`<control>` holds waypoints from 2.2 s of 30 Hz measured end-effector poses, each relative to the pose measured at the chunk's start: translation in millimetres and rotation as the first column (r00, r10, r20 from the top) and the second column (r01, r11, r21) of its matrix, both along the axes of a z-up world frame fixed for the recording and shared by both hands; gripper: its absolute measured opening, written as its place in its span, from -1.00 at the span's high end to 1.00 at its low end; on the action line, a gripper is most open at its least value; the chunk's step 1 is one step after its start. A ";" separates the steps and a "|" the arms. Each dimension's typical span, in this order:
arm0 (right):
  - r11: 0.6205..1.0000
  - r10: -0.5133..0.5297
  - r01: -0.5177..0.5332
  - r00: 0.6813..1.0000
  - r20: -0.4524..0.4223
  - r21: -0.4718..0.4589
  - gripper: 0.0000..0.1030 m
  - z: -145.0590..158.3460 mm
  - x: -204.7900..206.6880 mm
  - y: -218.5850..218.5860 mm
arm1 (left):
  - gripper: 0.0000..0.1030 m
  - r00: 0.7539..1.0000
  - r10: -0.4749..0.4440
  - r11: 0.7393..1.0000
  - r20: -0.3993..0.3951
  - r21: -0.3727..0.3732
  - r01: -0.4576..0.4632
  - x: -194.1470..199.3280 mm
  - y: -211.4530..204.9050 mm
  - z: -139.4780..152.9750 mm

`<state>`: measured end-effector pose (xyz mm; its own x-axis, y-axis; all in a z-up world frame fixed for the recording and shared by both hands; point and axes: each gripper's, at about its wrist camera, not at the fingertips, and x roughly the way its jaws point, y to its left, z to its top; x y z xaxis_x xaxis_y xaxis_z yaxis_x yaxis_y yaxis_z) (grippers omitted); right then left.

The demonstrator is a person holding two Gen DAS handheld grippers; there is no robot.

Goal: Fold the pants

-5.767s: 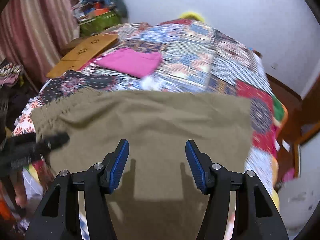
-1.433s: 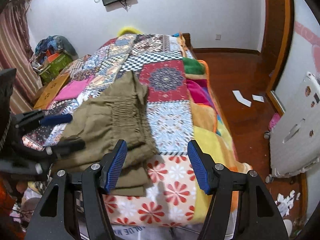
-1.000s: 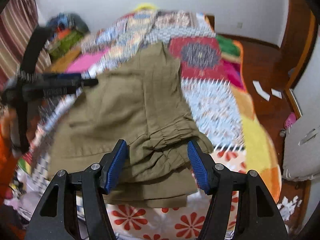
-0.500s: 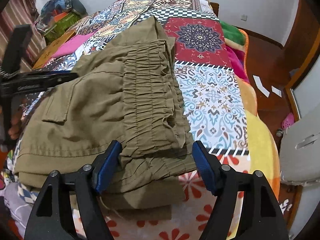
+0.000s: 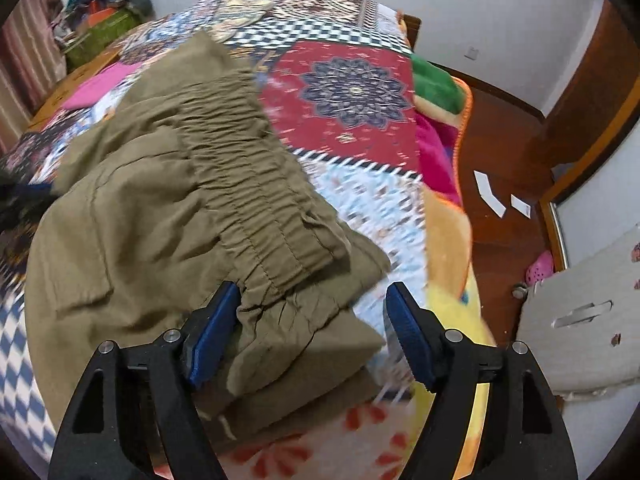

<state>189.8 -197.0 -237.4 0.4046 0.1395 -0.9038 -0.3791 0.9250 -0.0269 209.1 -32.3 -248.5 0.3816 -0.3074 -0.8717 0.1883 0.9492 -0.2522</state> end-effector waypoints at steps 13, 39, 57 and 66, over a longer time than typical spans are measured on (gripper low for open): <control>0.994 -0.097 0.100 0.992 0.087 -0.036 -0.39 22.0 24.6 -14.7 | -0.34 0.986 0.147 0.989 0.072 0.008 -0.148 22.9 47.9 29.0; 0.965 -0.207 0.213 0.977 -0.050 0.153 -0.74 -2.8 -16.2 -27.9 | 0.50 1.000 0.016 1.000 -0.026 0.002 -0.016 57.0 22.7 -14.2; 0.993 0.017 -0.020 1.000 0.019 0.120 -0.65 13.1 -14.4 51.7 | 0.61 0.959 0.281 0.957 0.017 0.068 -0.282 -81.1 109.4 31.3; 0.996 0.022 -0.028 0.997 0.069 0.079 -0.61 38.9 -23.1 60.0 | 0.58 0.920 0.385 0.919 0.066 0.059 -0.389 -94.0 161.0 46.7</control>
